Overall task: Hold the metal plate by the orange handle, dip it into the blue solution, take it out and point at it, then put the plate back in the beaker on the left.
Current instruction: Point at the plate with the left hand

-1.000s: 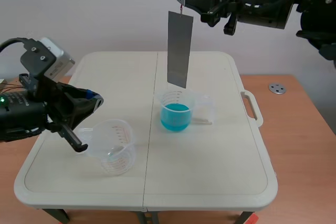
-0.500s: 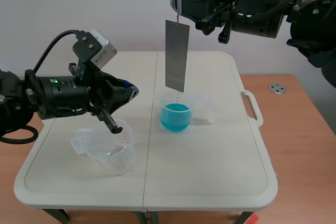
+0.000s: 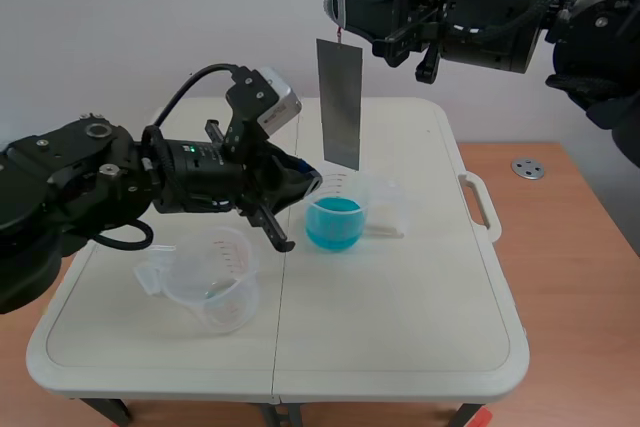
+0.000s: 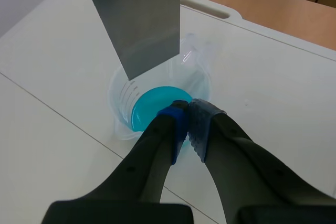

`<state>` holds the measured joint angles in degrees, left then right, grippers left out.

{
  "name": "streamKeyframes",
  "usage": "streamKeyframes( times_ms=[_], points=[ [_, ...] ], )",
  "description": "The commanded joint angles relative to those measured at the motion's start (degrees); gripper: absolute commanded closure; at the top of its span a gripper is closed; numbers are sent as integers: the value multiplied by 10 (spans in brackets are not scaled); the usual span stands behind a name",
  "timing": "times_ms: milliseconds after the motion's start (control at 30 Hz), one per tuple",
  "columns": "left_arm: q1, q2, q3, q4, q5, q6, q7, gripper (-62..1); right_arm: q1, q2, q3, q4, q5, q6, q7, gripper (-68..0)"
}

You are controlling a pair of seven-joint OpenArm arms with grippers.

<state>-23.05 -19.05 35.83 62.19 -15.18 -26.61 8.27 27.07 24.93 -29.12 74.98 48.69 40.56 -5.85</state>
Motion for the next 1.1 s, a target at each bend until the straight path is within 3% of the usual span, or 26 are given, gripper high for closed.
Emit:
streamKeyframes(
  times_ms=[0,167,733,933,1067],
  points=[
    [-15,10,-4,-3,-1,5,-16,-27,17,2,2,10,10,0,11,-15],
    [-27,23,-4,-29,15,33,-44,-27,17,2,2,10,11,0,11,-15],
    [-27,23,-4,-33,15,45,-48,-27,17,2,2,10,11,0,11,-15],
    [-25,-7,-12,-33,8,75,-56,-27,17,2,2,10,11,0,11,-15],
    [-11,-52,-41,-19,-19,90,-59,-27,17,2,2,10,11,0,11,-15]
  ],
)
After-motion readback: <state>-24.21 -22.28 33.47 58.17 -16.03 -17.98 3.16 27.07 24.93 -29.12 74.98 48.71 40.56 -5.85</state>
